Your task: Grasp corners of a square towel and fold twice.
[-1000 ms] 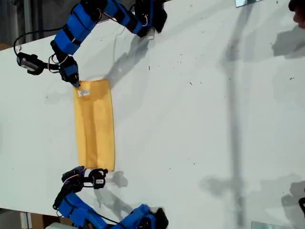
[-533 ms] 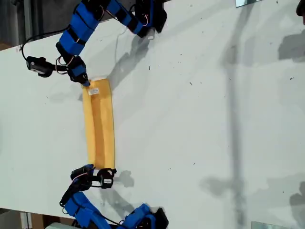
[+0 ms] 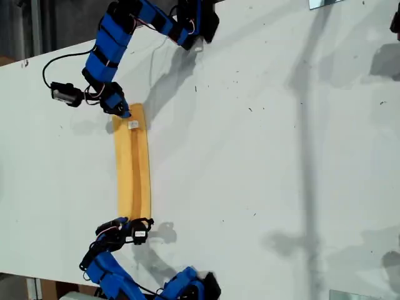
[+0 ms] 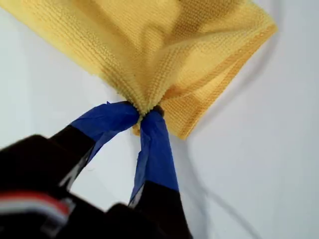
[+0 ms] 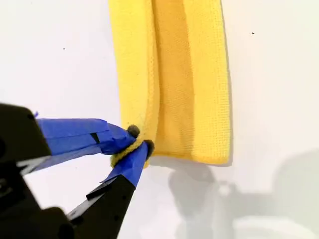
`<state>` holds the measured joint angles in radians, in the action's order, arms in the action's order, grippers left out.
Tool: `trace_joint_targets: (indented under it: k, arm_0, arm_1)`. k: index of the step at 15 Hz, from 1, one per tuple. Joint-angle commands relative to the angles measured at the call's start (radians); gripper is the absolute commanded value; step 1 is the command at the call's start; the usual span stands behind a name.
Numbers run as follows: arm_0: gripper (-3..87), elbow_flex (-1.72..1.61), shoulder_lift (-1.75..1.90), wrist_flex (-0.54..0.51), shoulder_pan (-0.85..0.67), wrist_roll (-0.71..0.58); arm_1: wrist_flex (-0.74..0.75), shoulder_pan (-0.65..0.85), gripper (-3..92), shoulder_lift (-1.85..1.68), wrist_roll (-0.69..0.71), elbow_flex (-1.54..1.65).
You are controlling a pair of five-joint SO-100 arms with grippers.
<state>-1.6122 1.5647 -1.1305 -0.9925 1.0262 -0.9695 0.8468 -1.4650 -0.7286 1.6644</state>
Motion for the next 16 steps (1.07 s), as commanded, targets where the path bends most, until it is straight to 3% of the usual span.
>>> trace_joint_targets:
  k: [1, 2, 4, 8, 12, 14, 16]
  arm_0:
    - [4.0, 0.018, 0.011, 0.012, 0.018, 0.017]
    - [16.5, 0.026, 0.015, 0.002, 0.025, 0.015]
    - [19.7, 0.066, 0.017, -0.043, 0.052, 0.008]
    - [17.2, 0.11, 0.031, -0.091, 0.097, 0.015]
    - [14.5, 0.02, 0.17, -0.104, 0.063, 0.046]
    - [14.4, -0.087, 0.268, -0.003, 0.072, 0.015]
    - [13.6, 0.021, 0.187, -0.086, 0.071, 0.012]
  arm_1:
    - [0.015, -0.003, 5.9, -0.037, -0.029, 0.009]
    - [0.012, -0.003, 15.7, -0.046, -0.029, 0.009]
    - [-0.006, -0.003, 23.4, -0.069, -0.031, 0.011]
    - [-0.057, -0.011, 27.2, -0.152, -0.052, 0.023]
    - [-0.063, 0.035, 22.8, -0.327, -0.071, 0.126]
    - [-0.055, 0.048, 21.8, -0.374, -0.071, 0.155]
    - [-0.029, 0.052, 25.1, -0.305, -0.052, 0.129]
